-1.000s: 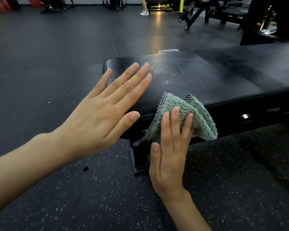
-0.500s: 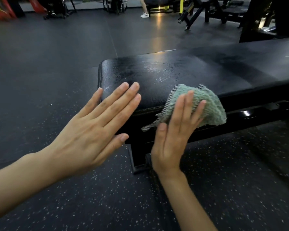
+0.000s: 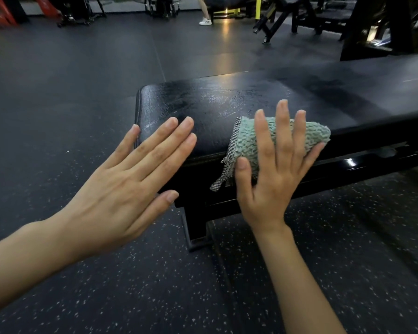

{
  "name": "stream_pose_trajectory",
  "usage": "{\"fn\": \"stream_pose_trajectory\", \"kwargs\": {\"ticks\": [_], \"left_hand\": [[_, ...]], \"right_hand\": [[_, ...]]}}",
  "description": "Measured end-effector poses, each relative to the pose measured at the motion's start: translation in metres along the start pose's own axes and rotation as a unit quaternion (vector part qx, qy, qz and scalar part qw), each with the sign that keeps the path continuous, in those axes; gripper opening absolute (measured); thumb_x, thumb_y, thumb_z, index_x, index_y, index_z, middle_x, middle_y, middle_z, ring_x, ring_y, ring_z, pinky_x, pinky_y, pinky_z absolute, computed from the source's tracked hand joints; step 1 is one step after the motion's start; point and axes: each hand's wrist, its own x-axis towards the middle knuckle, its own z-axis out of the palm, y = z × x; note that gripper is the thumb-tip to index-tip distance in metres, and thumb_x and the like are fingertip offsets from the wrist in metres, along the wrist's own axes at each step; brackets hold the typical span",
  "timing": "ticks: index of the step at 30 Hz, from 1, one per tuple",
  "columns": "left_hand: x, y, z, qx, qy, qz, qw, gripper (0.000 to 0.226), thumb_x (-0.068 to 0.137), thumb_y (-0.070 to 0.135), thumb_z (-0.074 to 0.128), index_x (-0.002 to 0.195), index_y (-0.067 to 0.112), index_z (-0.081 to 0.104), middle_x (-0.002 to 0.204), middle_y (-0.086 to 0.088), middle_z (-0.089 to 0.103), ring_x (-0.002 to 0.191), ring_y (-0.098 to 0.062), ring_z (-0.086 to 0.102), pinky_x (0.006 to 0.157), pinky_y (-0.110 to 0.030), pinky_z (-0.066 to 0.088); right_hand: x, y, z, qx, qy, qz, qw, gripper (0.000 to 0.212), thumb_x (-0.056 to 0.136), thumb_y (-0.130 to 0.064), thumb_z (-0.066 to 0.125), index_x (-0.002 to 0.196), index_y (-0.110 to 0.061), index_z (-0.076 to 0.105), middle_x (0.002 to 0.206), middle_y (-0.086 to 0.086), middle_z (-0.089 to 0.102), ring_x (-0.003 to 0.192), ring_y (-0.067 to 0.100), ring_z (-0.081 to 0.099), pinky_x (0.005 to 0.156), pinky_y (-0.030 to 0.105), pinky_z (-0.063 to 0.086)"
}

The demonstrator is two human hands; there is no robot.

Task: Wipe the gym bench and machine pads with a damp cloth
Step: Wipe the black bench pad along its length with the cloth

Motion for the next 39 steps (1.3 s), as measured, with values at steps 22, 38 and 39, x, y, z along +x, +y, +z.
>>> {"fn": "stream_pose_trajectory", "kwargs": {"ticks": [22, 38, 39], "left_hand": [[0.001, 0.003, 0.001, -0.012, 0.003, -0.009, 1.000, 0.061, 0.104, 0.031, 0.027, 0.157, 0.007, 0.011, 0.167, -0.008, 0.006, 0.154, -0.023, 0.004, 0.124, -0.042, -0.002], [0.003, 0.002, 0.004, -0.017, 0.023, -0.004, 1.000, 0.061, 0.104, 0.032, 0.026, 0.157, 0.005, 0.012, 0.166, -0.009, 0.009, 0.154, -0.023, 0.006, 0.124, -0.044, -0.004], [0.003, 0.003, 0.004, -0.016, 0.024, -0.005, 1.000, 0.061, 0.104, 0.032, 0.025, 0.157, 0.005, 0.012, 0.166, -0.009, 0.008, 0.154, -0.023, 0.005, 0.124, -0.044, -0.005]], "right_hand": [[-0.042, -0.013, 0.012, 0.059, -0.015, 0.029, 0.998, 0.053, 0.107, -0.034, 0.016, 0.156, -0.031, -0.001, 0.162, -0.019, -0.007, 0.152, 0.016, -0.005, 0.120, 0.058, 0.000], [-0.059, -0.052, 0.018, 0.121, -0.046, -0.051, 0.990, 0.055, 0.106, -0.024, 0.028, 0.157, -0.024, 0.006, 0.164, -0.014, -0.001, 0.152, 0.011, 0.005, 0.123, 0.035, 0.007], [-0.057, -0.046, 0.016, 0.093, -0.049, -0.050, 0.993, 0.055, 0.107, -0.026, 0.026, 0.157, -0.027, 0.004, 0.164, -0.015, -0.002, 0.152, 0.011, 0.004, 0.122, 0.036, 0.005]]}}
